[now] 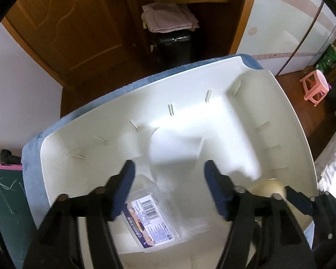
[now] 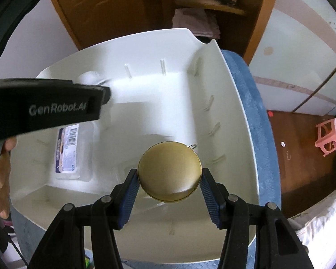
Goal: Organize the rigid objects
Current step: 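Lift both tools away from the white tray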
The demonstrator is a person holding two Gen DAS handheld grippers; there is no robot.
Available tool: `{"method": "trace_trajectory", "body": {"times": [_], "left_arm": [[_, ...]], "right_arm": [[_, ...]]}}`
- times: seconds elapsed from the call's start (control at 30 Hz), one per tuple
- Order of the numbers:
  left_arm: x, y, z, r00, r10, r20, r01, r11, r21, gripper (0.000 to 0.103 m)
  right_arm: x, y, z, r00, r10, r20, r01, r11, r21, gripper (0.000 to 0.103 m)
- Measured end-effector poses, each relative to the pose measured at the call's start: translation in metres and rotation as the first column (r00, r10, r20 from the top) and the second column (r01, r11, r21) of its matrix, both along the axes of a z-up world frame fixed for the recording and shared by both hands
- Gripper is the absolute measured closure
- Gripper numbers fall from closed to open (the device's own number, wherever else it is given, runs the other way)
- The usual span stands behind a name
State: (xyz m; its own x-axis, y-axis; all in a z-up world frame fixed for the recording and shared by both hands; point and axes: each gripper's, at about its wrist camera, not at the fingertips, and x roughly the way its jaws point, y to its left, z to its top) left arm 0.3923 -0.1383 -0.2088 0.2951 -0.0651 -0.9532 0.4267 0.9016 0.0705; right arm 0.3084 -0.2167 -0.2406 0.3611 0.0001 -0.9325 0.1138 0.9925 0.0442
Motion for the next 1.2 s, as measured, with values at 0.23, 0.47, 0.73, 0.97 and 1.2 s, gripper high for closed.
{"method": "trace_trajectory", "body": {"times": [0.23,0.47,0.73,0.97,1.2], "left_arm": [[-0.013,0.011,0.019,1.0,0.01,-0.013,-0.01,1.0,-0.014,0.029],[-0.043,0.031,0.057,0.999,0.034,0.029,-0.031,0.995,-0.09,0.029],[-0.086,0.052,0.094,0.996,0.055,0.075,-0.042,0.986,-0.161,0.029],[-0.124,0.065,0.122,0.993,0.078,0.085,-0.056,0.971,-0.232,0.029],[-0.17,0.075,0.153,0.985,0.08,0.155,-0.035,0.96,-0.278,0.029]], "right_arm": [[-0.024,0.015,0.026,0.995,0.051,0.084,-0.051,0.999,0.005,0.026],[-0.052,0.027,0.048,0.989,0.07,0.128,-0.077,0.996,0.045,0.026],[-0.093,0.028,0.073,0.983,0.061,0.176,-0.078,0.993,0.092,0.026],[-0.136,0.027,0.103,0.971,0.059,0.234,-0.081,0.993,0.086,0.026],[-0.171,0.021,0.128,0.956,0.061,0.285,-0.089,0.992,0.084,0.026]]}}
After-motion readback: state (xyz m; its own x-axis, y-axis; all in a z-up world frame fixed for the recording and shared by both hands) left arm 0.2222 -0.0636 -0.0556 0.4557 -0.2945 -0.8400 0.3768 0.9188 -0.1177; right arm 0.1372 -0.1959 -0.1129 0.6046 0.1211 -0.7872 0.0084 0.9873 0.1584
